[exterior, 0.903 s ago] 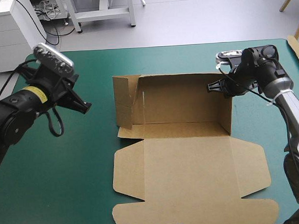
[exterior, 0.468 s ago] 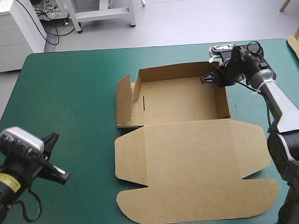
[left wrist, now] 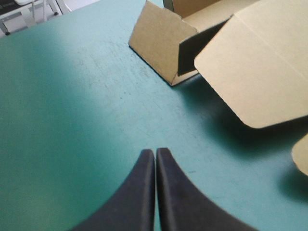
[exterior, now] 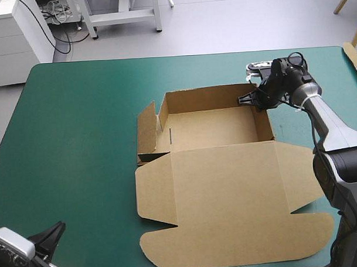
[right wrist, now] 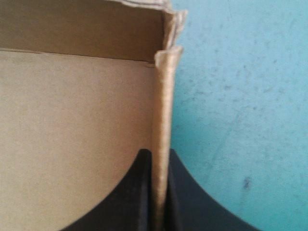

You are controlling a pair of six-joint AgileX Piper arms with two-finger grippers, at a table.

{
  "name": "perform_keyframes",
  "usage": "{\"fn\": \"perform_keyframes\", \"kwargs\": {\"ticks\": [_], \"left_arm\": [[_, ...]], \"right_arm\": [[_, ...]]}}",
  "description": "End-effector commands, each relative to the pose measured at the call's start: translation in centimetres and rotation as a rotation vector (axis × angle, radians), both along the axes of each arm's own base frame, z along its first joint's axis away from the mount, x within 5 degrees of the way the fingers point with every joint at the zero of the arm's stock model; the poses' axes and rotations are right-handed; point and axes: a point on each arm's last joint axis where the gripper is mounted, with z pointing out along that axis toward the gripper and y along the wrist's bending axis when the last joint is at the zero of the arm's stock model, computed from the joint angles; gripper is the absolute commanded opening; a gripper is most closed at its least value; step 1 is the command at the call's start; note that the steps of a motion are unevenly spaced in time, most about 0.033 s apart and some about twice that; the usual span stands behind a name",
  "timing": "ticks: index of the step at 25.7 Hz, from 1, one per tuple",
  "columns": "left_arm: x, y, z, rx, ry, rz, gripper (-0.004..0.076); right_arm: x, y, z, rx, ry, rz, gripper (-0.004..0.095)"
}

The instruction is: Fold the box

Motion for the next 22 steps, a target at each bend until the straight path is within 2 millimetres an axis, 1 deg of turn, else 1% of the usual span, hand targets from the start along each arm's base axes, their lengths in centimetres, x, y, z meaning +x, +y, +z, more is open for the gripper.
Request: {"fn": "perform_keyframes", "kwargs": {"ticks": [1, 4, 9, 11, 14, 17, 18, 20, 22], "left_arm": [[-0.9, 0.1, 0.0, -0.069, -0.026, -0.01, -0.0008], [-0.9, 0.1, -0.8, -0.053, 0.049, -0.007, -0.0008], [-1.0, 0.1, -0.9, -0.055, 0.048, -0.009, -0.0008], [-1.0, 0.1, -0.9, -0.055, 0.048, -0.009, -0.0008], [-1.0, 0.1, -0.9, -0.055, 0.048, -0.009, -0.0008], [-1.0, 0.1, -0.9, -0.055, 0.048, -0.009, -0.0008], [-1.0, 0.1, -0.9, -0.055, 0.048, -0.009, -0.0008], [-1.0, 0.1, -0.9, -0.055, 0.048, -0.009, -0.0008], [-1.0, 0.1, -0.9, -0.055, 0.048, -0.009, -0.0008]], "right_arm": [[-0.9, -0.4, 1.8, -0.055, -0.012, 0.038, -0.0021], [-0.9, -0.4, 1.9, -0.06, -0.018, 0.042, -0.0022], [-0.7, -0.4, 2.0, -0.058, -0.032, 0.042, -0.0014], [-0.8, -0.4, 2.5, -0.057, -0.03, 0.041, 0.001], [-0.8, -0.3, 3.8, -0.052, -0.038, 0.04, 0.0122], [-0.7, -0.2, 5.8, -0.03, -0.101, 0.039, 0.0283], [-0.8, -0.2, 6.6, -0.024, -0.125, 0.038, 0.0327], [-1.5, -0.3, 9.0, -0.017, -0.189, 0.037, 0.0435], [-2.4, -0.4, 10.6, -0.012, -0.228, 0.036, 0.0453]]}}
